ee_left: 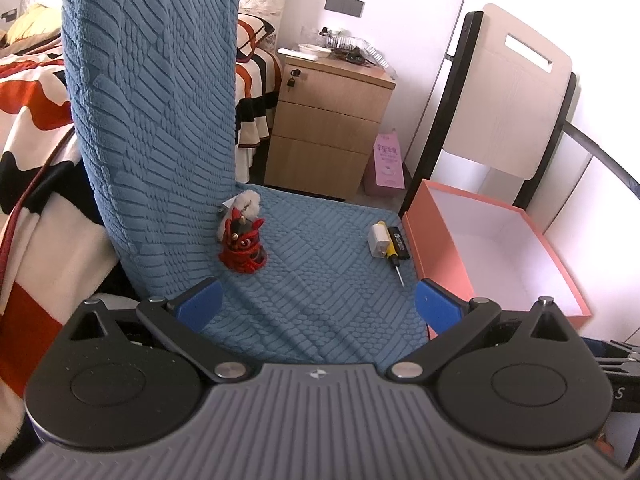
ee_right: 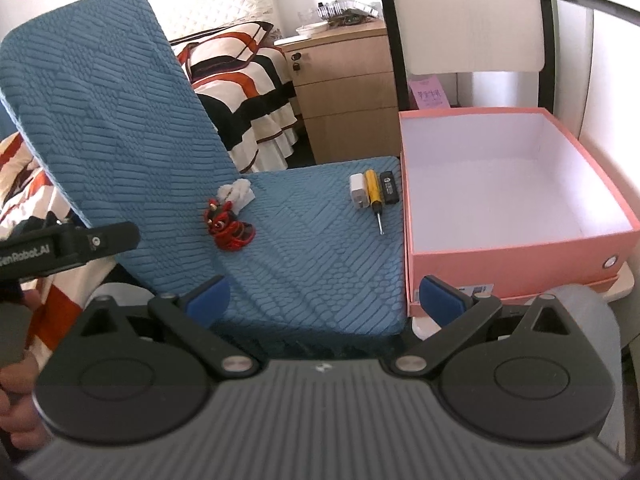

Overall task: Organize rigid objects
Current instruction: 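Move the right tool toward the white charger while the left tool approaches the red figurine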

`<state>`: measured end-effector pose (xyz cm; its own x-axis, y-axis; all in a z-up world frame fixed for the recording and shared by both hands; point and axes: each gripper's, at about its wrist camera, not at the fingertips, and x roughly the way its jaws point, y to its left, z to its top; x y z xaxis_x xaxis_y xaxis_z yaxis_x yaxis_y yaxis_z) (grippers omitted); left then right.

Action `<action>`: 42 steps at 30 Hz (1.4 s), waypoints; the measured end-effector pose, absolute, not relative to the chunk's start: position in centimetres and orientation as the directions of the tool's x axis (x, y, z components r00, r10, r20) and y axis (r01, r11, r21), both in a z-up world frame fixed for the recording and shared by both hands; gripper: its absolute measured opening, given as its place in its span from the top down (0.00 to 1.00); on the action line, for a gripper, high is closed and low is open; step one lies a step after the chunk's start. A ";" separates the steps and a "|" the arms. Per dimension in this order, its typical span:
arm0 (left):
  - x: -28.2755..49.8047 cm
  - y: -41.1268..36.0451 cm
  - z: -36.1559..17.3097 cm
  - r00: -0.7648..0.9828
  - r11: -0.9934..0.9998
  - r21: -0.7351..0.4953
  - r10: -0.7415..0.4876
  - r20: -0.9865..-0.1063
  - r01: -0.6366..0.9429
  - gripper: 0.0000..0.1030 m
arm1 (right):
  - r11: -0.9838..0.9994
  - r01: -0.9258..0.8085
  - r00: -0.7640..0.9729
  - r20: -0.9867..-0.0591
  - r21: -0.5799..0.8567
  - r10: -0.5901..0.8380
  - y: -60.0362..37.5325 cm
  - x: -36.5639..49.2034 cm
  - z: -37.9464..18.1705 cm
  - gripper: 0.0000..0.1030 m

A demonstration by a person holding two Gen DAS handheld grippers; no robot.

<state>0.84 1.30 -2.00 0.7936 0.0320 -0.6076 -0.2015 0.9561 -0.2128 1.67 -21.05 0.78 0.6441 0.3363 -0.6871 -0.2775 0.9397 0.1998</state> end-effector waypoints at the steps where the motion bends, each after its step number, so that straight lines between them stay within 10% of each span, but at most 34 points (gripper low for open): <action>1: 0.8 1.3 -2.0 0.795 0.955 -0.215 0.033 -0.606 -0.203 0.00 | 0.935 -0.283 0.638 -0.686 0.213 0.349 -21.2 1.7 0.7 0.00; 42: 5.8 4.2 -5.1 0.780 0.954 -0.162 0.101 -0.617 -0.253 0.00 | 0.943 -0.296 0.650 -0.692 0.149 0.313 -20.1 5.8 -3.0 0.00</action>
<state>5.76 4.22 -5.12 0.7801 0.1015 -0.6174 -0.2526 0.9538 -0.1624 5.82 -20.08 -2.95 0.6503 0.3134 -0.6920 -0.2965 0.9434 0.1487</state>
